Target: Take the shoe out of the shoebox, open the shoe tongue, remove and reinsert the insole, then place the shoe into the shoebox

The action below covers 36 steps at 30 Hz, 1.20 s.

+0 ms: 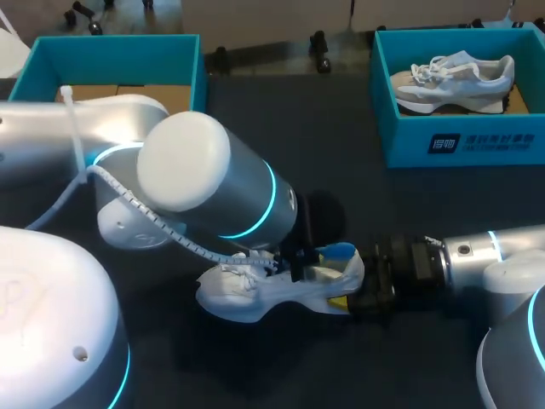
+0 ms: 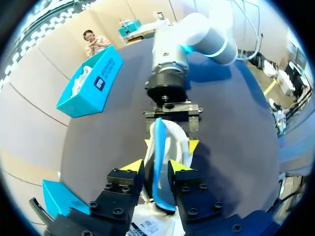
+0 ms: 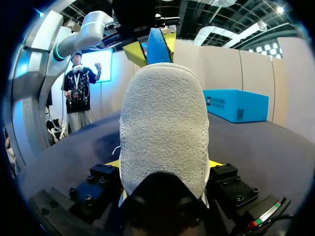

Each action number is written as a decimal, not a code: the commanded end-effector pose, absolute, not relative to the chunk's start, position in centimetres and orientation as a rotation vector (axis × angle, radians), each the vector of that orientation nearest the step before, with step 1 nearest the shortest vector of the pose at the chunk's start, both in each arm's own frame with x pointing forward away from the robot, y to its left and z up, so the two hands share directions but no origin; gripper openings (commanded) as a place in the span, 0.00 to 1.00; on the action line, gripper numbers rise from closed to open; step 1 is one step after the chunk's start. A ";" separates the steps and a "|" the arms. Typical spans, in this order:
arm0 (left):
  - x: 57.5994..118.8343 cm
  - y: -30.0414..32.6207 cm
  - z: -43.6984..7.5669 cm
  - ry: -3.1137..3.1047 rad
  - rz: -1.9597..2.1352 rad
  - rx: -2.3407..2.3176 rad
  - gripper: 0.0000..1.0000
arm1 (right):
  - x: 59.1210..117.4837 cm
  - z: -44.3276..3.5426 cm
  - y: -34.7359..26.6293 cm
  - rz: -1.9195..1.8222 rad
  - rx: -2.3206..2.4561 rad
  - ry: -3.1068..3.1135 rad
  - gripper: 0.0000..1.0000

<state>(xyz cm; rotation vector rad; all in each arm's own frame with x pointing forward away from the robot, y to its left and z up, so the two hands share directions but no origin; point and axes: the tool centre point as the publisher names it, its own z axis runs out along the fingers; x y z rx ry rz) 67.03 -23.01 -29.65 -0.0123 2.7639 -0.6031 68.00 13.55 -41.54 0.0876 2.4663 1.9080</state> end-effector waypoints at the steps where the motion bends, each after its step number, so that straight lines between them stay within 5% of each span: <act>1: 66.7 -24.4 -30.0 2.775 -0.547 0.019 0.35 | 67.9 -41.4 13.6 1.903 0.087 2.471 0.00; 9: 66.8 -25.1 -29.9 2.771 -0.496 0.063 0.32 | 67.9 -41.4 13.6 1.903 0.087 2.471 0.00; 14: 67.2 -25.4 -30.2 2.747 -0.476 0.034 0.00 | 67.9 -41.4 13.6 1.903 0.087 2.471 0.00; 36: 67.8 -24.6 -29.2 2.653 -0.600 -0.171 0.00 | 67.9 -41.4 13.6 1.903 0.087 2.471 0.00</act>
